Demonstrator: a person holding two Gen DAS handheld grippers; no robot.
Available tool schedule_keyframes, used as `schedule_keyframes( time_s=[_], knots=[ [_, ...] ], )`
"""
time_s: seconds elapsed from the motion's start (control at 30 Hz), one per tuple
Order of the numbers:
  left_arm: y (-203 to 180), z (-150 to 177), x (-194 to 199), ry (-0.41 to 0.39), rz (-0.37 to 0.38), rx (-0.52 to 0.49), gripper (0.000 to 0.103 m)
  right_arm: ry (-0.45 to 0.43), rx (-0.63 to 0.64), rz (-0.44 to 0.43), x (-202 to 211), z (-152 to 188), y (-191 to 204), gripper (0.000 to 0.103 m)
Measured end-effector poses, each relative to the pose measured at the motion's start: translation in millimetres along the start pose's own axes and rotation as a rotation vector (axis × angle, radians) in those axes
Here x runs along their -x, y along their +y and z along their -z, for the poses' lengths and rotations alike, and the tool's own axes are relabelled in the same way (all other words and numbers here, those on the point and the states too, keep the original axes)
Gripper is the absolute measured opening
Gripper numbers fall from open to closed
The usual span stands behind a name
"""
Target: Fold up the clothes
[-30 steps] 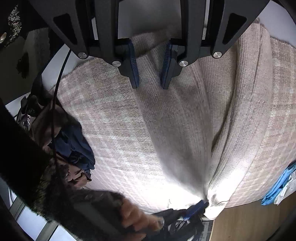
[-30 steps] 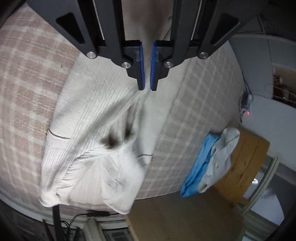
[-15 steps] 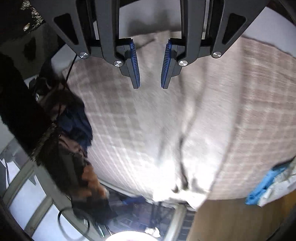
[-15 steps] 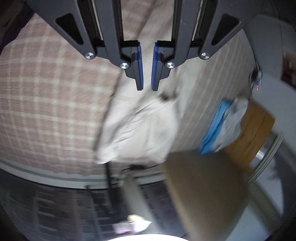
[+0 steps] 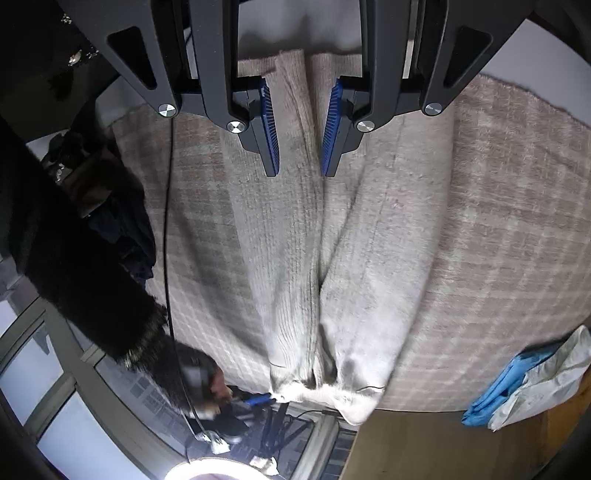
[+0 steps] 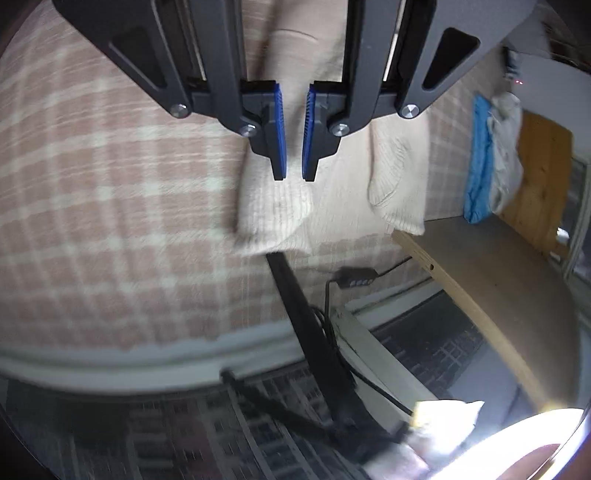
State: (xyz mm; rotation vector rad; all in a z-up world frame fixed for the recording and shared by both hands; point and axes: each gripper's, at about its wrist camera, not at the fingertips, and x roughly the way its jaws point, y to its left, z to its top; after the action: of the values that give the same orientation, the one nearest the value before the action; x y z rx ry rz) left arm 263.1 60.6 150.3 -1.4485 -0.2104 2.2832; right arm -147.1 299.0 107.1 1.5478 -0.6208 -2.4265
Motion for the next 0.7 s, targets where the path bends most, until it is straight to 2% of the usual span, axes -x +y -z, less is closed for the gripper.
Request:
schedule_keyframes(
  time_s=[0.07,0.13,0.2,0.3,0.4,0.5,0.6,0.7],
  knots=[
    [-1.8,-0.2,-5.4,0.010,0.013,0.002,0.021,0.007,0.025,0.029,-3.0,1.8,10.1,0.012],
    [-1.9,-0.2,-11.5,0.021,0.022,0.010,0.021,0.024,0.058,0.068,-9.4,3.8,21.3,0.036],
    [-1.4,0.3,-16.6,0.034,0.030,0.019,0.021,0.034,0.053,0.085,-16.3,2.5,26.8,0.040],
    [-0.6,3.2,-19.8,0.045,0.033,0.026,0.021,0.049,0.049,0.142,-27.8,-0.4,30.5,0.040],
    [0.8,4.4,-22.8,0.051,0.035,0.029,0.021,0.115,0.059,0.193,-48.2,-0.9,29.9,0.040],
    [4.4,6.5,-28.3,0.066,0.041,0.043,0.021,0.099,0.125,0.238,-52.5,5.8,37.4,0.039],
    [5.8,8.9,-32.2,0.077,0.049,0.046,0.021,0.079,0.147,0.224,-43.8,10.3,38.7,0.019],
    [4.9,9.7,-33.1,0.077,0.055,0.039,0.021,0.054,0.190,0.182,-34.2,14.0,41.5,0.011]
  ],
)
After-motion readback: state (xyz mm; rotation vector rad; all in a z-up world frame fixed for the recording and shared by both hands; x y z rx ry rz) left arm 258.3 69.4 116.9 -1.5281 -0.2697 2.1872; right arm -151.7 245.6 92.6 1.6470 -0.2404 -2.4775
